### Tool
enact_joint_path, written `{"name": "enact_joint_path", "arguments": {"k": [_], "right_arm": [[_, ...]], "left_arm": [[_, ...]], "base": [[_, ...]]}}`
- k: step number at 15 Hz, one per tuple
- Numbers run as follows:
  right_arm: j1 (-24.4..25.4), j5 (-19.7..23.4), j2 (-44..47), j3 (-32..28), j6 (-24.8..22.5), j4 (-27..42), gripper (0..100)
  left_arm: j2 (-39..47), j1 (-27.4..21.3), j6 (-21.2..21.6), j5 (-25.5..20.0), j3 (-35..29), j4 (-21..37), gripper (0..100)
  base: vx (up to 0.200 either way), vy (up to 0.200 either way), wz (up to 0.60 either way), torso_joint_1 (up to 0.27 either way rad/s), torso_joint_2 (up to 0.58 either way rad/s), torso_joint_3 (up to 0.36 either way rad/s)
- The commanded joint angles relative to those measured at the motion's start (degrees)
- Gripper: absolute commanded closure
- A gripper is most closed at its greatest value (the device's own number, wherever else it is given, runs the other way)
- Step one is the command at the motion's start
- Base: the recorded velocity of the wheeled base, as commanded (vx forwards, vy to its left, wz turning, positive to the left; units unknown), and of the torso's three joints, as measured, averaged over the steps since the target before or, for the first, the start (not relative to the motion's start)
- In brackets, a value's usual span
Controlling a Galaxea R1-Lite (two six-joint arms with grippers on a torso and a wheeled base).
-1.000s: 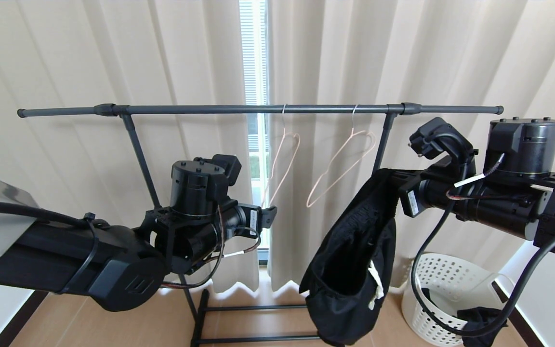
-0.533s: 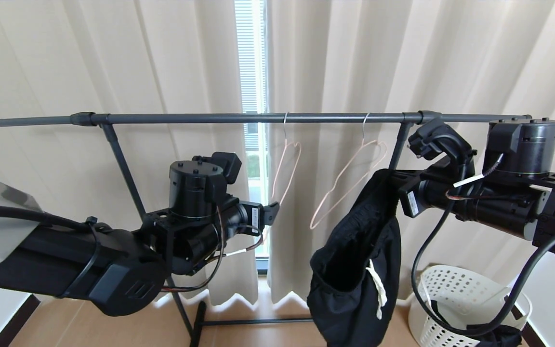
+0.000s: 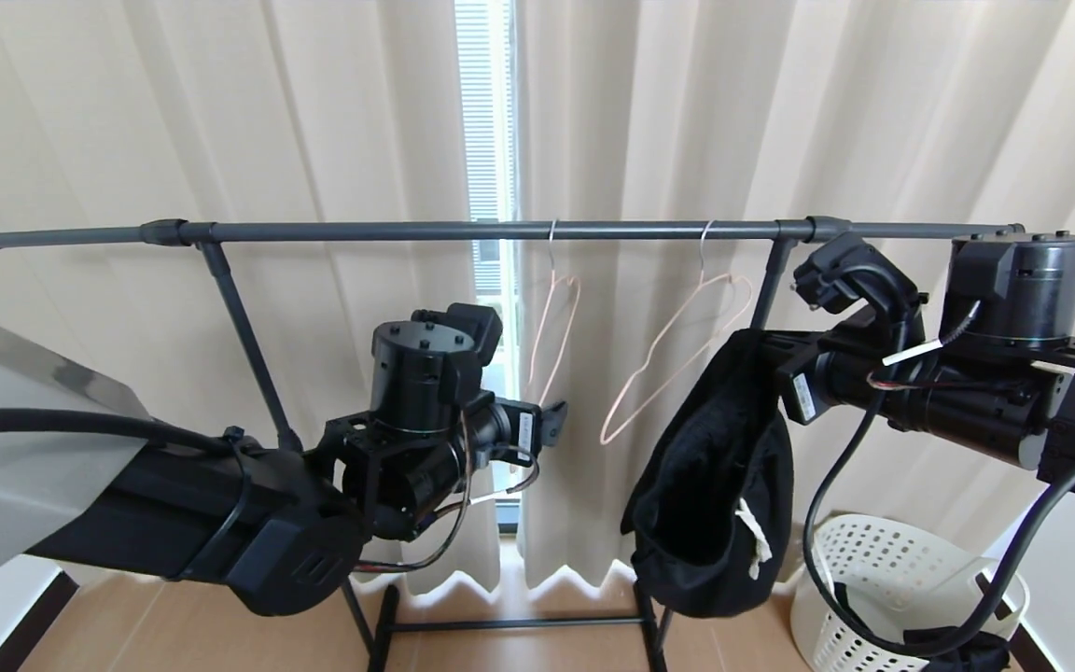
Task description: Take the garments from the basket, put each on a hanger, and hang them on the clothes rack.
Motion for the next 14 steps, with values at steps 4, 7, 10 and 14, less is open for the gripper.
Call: {"name": "enact_joint_path", "arguments": {"k": [4,7,10,14], "right_arm": [[0.22,0.03,-2.13,0.12,-0.37,-0.05,100],[0.22,-0.06,-3.80,0.64,-0.63,-0.05,100],[0.22,0.03,-5.12,1.00,-1.25,-0.05,100],[0.31,0.03,-6.09,1.52,-1.33,-0.05,100]], "left_arm": [[5.54,1.82,0.39,3.07,-15.89,13.27,0],[9.93,1.64,0.39,4.39,-27.23,22.15,0],[13.10,1.64,0.39,5.97,-34.87,27.77,0],[15.56,1.82,0.30,6.06,-38.21,30.76,0]], "base": [[0.000,0.000,0.00,0.000,0.00,0.000],[0.000,0.000,0.00,0.000,0.00,0.000],[0.000,0.000,0.00,0.000,0.00,0.000],[0.000,0.000,0.00,0.000,0.00,0.000]]}}
